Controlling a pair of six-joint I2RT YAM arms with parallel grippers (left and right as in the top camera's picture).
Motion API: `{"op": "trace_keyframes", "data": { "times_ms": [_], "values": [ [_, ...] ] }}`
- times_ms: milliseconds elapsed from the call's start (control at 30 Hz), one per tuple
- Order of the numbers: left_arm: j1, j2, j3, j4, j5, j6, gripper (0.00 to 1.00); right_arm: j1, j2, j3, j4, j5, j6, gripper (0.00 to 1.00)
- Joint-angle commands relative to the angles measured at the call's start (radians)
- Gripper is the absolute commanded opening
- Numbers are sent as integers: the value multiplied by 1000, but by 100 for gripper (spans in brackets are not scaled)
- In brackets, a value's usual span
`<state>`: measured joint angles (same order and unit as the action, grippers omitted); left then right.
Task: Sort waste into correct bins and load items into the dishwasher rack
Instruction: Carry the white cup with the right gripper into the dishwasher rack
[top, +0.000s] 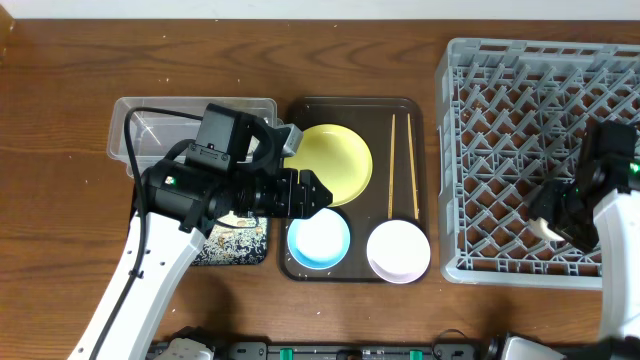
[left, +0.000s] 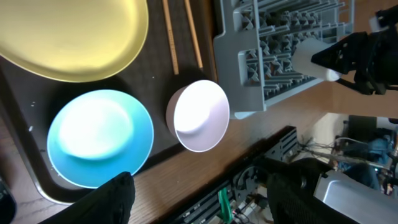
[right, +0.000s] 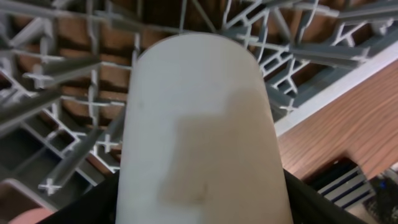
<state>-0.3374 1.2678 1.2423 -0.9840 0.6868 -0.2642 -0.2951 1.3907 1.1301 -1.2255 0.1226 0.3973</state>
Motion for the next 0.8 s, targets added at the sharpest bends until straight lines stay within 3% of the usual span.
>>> {"op": "trace_keyframes", "data": {
  "times_ms": [0, 200, 533, 600, 767],
  "values": [
    [-1, 0, 16, -2, -26, 9, 71, -13, 20, 10, 0, -49, -13, 79],
    [-1, 0, 16, -3, -26, 9, 71, -14, -9, 63, 10, -93, -18, 94],
    [0, -23, 16, -14, -34, 10, 70, -11, -315, 170, 61, -568, -295, 93],
    [-1, -52, 17, -14, -106, 9, 64, -11, -408, 170, 88, -584, -302, 95],
    [0, -181, 17, -8, -404, 5, 66, -11, -613, 170, 126, -583, -302, 99]
  ]
}}
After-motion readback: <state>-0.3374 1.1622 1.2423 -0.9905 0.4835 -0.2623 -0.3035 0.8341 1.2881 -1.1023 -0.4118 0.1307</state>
